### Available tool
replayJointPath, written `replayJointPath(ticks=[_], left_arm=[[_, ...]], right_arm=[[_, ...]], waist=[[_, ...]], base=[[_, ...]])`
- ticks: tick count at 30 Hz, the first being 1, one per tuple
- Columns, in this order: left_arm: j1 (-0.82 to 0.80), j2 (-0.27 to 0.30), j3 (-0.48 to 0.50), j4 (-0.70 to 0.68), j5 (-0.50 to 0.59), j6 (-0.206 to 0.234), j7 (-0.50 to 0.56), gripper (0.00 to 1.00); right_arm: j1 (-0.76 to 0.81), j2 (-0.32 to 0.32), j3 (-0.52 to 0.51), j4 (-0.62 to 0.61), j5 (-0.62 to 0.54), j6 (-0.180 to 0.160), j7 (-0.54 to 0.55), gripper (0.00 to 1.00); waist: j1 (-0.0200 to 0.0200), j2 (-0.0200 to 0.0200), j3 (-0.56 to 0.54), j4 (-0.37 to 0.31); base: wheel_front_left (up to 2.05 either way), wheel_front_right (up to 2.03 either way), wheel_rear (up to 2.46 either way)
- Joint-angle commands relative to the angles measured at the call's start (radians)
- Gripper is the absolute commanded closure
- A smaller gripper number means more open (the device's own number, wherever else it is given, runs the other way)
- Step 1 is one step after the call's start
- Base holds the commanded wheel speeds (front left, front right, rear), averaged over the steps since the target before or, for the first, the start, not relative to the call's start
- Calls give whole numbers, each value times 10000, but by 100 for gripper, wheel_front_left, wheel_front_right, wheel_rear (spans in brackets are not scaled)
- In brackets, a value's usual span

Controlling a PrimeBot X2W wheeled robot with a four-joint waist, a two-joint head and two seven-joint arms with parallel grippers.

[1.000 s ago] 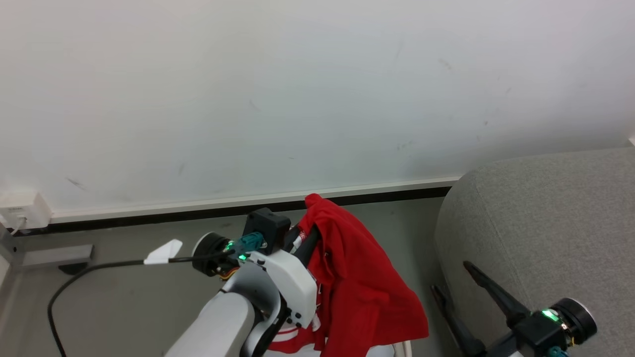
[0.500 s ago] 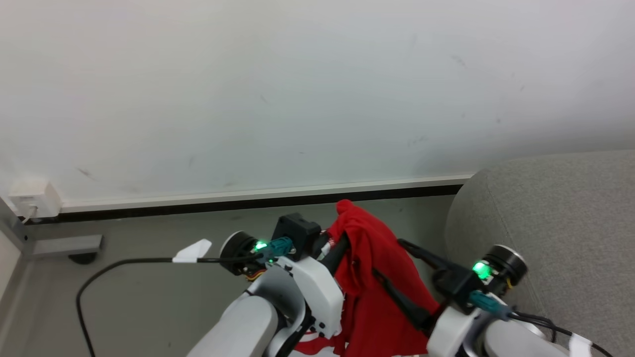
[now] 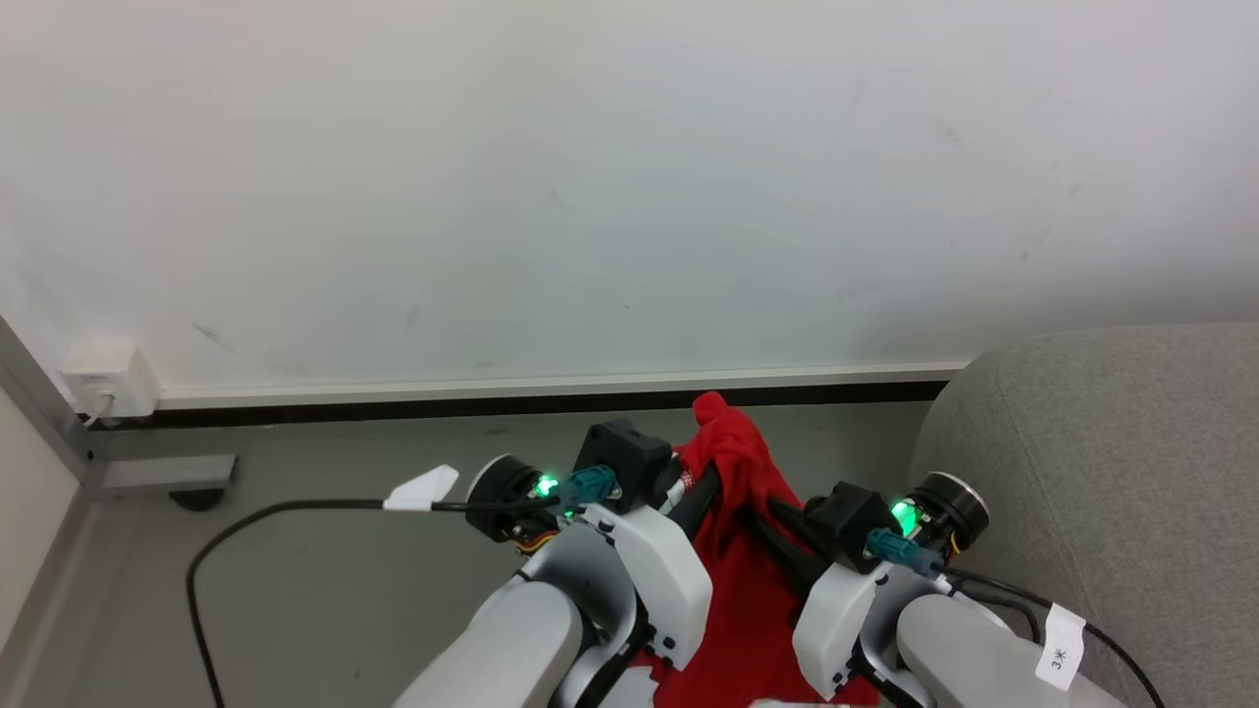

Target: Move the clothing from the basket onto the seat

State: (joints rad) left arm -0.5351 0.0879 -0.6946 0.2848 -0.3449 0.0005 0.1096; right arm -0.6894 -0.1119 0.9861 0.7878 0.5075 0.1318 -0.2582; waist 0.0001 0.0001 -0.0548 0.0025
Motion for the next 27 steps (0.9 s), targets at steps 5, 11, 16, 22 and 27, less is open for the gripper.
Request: replayJointPath(ticks=[5, 11, 16, 22, 27], left_arm=[[-74, 169, 61, 154, -153, 94, -47, 100], [-3, 289, 96, 306, -8, 288, -367, 13], [100, 344, 67, 475, 57, 363, -597, 0], [299, 503, 11, 584, 105, 432, -821, 0], [393, 633, -16, 591, 84, 477, -886, 0]], right_arm=[[-51, 43, -675, -221, 37, -20, -80, 100], [258, -40, -1265, -536, -211, -20, -80, 100], [351, -113, -1464, -594, -261, -20, -80, 100], [341, -254, -1803, -587, -363, -20, -79, 100], [349, -336, -2135, -558, -506, -20, -80, 100]], waist=[[-1, -1, -29, 27], [-1, -1, -56, 33], [-1, -1, -46, 24], [-1, -1, -19, 10], [-1, -1, -20, 35]], base=[[0, 0, 0], [0, 0, 0], [0, 0, 0], [0, 0, 0], [0, 0, 0]])
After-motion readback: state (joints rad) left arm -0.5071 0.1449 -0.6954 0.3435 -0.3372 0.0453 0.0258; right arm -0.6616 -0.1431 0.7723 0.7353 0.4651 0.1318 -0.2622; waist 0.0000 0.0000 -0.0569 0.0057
